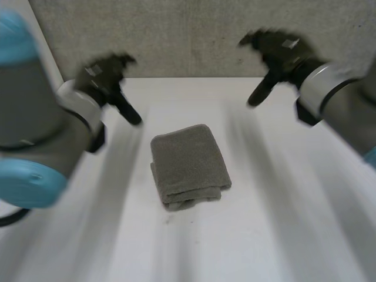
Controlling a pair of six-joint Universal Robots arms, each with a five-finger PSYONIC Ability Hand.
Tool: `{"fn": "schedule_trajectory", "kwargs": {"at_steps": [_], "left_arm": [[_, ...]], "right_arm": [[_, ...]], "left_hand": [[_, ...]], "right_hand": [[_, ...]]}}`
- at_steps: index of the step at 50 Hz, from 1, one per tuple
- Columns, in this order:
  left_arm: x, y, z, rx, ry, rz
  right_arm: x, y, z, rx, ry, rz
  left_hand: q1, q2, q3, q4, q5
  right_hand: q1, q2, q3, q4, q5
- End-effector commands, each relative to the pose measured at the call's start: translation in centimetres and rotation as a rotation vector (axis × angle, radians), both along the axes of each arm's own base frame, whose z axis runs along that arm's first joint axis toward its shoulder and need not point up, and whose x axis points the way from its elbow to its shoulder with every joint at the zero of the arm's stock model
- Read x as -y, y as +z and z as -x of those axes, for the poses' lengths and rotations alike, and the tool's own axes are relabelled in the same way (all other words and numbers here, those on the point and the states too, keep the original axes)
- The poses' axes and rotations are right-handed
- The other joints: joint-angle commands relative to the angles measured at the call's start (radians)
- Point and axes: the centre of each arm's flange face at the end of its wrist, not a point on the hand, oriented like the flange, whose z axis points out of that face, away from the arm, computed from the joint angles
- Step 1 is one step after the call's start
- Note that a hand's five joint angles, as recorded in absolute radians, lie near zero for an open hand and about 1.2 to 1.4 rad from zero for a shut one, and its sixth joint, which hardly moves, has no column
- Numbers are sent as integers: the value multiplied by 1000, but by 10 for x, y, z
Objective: Fold the towel.
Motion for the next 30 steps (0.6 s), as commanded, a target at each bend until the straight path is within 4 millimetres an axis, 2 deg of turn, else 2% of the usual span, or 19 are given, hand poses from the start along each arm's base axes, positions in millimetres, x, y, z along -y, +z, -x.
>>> {"fn": "schedule_trajectory", "kwargs": {"at_steps": [1,8,26,30], "left_arm": [[-18,68,-40,-59,82,109],[-25,74,-48,-26,94,65],[-28,72,-48,0,79,24],[-27,68,-48,5,78,13]], "right_arm": [[-4,39,35,36,-181,50],[-1,46,49,-35,-283,83],[-7,50,48,-40,-273,93],[-8,43,42,-68,-246,93]], "left_hand": [[-8,2,4,3,-33],[-3,8,9,8,-27],[-5,5,7,5,-30],[-5,5,7,5,-30]], "right_hand": [[-48,-66,-67,-85,-60],[-48,-66,-67,-85,-60],[-48,-66,-67,-85,-60],[-48,-66,-67,-85,-60]]}}
